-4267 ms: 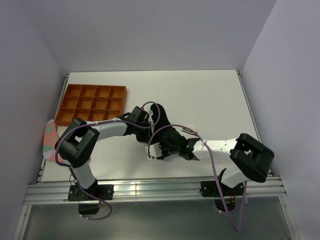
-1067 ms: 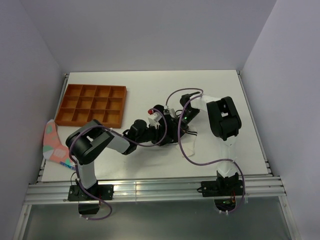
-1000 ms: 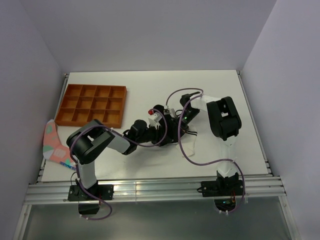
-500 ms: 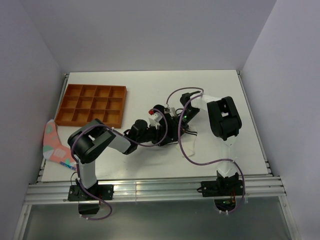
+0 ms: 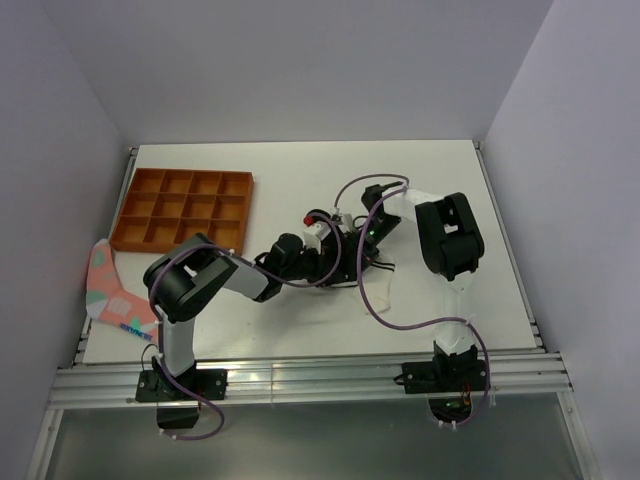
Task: Roll the socks
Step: Roll the sock at the center of the board.
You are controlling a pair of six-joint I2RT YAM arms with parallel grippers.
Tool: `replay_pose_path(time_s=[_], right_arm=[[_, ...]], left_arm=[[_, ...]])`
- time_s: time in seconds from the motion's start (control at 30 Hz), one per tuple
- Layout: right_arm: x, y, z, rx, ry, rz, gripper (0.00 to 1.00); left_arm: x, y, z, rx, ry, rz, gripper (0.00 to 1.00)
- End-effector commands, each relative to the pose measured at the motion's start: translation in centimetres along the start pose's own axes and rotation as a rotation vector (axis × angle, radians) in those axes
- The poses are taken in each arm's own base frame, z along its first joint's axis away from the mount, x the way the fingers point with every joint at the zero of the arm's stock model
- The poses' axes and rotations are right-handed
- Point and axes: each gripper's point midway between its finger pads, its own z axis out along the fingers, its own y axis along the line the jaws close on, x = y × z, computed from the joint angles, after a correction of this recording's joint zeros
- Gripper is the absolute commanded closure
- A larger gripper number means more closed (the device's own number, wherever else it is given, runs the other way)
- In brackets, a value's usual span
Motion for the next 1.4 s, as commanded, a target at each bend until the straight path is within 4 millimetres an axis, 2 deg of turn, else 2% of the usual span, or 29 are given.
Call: replay_pose_path(time_s=[0.0,0.03,0.07,0.13,0.17,0.2,0.33,0.57,0.73,0.9,1.03,1.2,1.3,1.37], right_arm=[[-1.1,-1.0,-0.7,0.069,-0.042,-0.037,0.93],[-1.2,-1.2,-0.8,0.086,-0.047,-0.042,0.89],[-0.9,-1.2,-0.7,0.088,-0.045,-0.038,0.77],[-1.1,-1.2,-0.9,0.107,-0.061,-0.052,0.70],[-0.7,-1.2,-0.9,0.110,-0.058,-0.049,0.64],[-0.9,-1.0,-1.3,0.120,-0.071,-0.059,0.59],[-1.1,-0.5,-2.1,0.140,-0.092,-0.095,0.43],[-1.1,-1.2,-3.8,0.173,-0.151,-0.062,0.43],[-0.4,-2.7,-5.4,0.194,-0.192,-0.011,0.43],[0.5,-3.2,-5.7,0.215,-0.192,-0.013,0.43],[2.0,-4.1,-5.3,0.252,-0.164,-0.010,0.43],[3.5,-6.4,-6.9,0.319,-0.156,0.003,0.43],[3.9,-6.7,-7.9,0.332,-0.158,-0.010,0.44],[3.5,-6.1,-8.6,0.347,-0.179,-0.053,0.44]], left_arm=[[1.8,1.5,0.7,-0.067,0.093,-0.029,0.84],[2.3,1.8,0.7,-0.076,0.113,-0.040,0.91],[2.9,2.2,0.6,-0.099,0.141,-0.053,0.93],[3.2,2.8,0.9,-0.129,0.168,-0.075,1.00],[3.4,3.5,0.9,-0.166,0.172,-0.078,1.00],[4.6,4.5,0.6,-0.217,0.219,-0.099,1.00],[5.3,5.7,0.9,-0.277,0.266,-0.117,1.00],[5.9,7.6,-0.2,-0.356,0.290,-0.188,1.00],[6.3,8.6,-1.3,-0.402,0.314,-0.214,1.00],[6.3,9.0,-2.1,-0.425,0.336,-0.217,1.00],[6.5,9.2,-2.8,-0.448,0.370,-0.210,1.00],[6.9,9.2,-4.4,-0.465,0.423,-0.209,1.00],[7.5,8.9,-5.2,-0.462,0.469,-0.215,1.00],[7.8,8.5,-5.5,-0.456,0.491,-0.229,1.00]])
